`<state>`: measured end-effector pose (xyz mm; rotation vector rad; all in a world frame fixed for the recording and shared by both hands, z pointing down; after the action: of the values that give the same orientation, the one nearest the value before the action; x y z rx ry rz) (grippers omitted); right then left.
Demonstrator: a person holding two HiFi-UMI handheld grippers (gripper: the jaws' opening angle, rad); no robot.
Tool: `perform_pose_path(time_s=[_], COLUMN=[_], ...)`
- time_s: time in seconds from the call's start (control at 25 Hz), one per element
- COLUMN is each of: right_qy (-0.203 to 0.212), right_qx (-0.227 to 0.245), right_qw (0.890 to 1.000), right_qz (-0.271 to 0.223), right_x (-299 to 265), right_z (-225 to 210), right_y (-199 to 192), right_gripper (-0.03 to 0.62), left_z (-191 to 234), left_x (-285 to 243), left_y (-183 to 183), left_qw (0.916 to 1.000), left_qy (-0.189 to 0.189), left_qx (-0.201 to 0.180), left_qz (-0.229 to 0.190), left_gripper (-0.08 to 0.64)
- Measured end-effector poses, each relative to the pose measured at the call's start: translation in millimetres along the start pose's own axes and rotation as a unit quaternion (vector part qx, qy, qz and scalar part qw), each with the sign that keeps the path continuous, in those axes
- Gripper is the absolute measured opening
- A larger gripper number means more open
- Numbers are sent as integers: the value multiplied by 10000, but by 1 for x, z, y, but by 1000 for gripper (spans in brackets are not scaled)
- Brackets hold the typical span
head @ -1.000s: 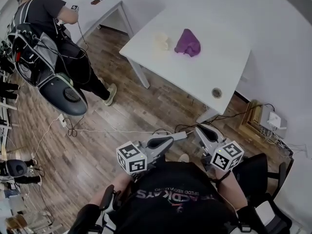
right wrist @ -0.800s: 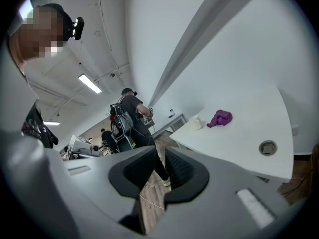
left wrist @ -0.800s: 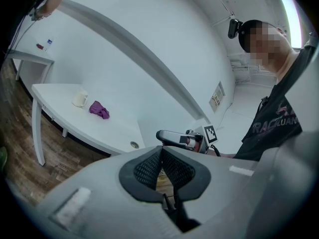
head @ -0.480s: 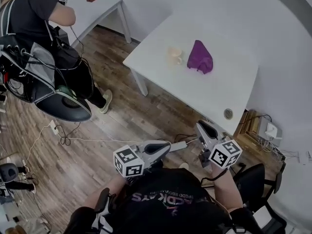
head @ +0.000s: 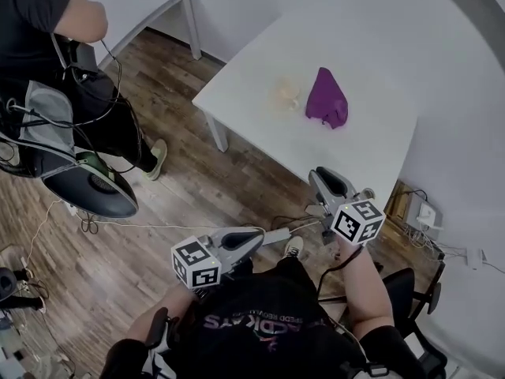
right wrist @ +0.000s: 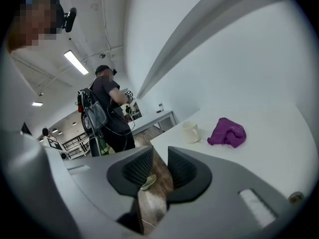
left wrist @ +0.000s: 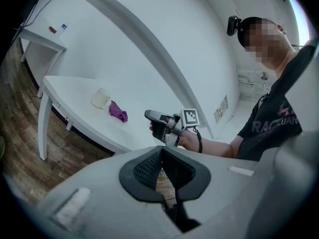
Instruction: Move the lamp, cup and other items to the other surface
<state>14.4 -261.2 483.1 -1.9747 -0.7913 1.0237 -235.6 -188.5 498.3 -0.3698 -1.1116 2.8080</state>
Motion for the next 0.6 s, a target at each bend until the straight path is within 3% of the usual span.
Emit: perform_pose_path(time_s=[0.4, 0.6], right_qy=[-336, -481], right_qx=[412, 538], right_qw=[9970, 9914], right_qz=[562, 1090], right_x=[-90, -135], right_z=[-80, -112], right_y=[36, 40], right_gripper=[95, 109], left_z=[18, 22], left_x=[9, 17], left_y=[-8, -14], left_qw=[9969, 9944], left_qy=[598, 784], left_qx=[413, 579], left_qz=[-299, -401], left_gripper=[0, 0])
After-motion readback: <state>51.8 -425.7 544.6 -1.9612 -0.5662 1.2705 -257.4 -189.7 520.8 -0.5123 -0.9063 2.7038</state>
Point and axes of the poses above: the fingertips, and each gripper's own axes: x backward along the fingers, z to its left, y out of its top, the point moved 7 cm from there along x, backward along the fingers, and after that the axes turned 4 degrees about y, right-handed, at the moved point
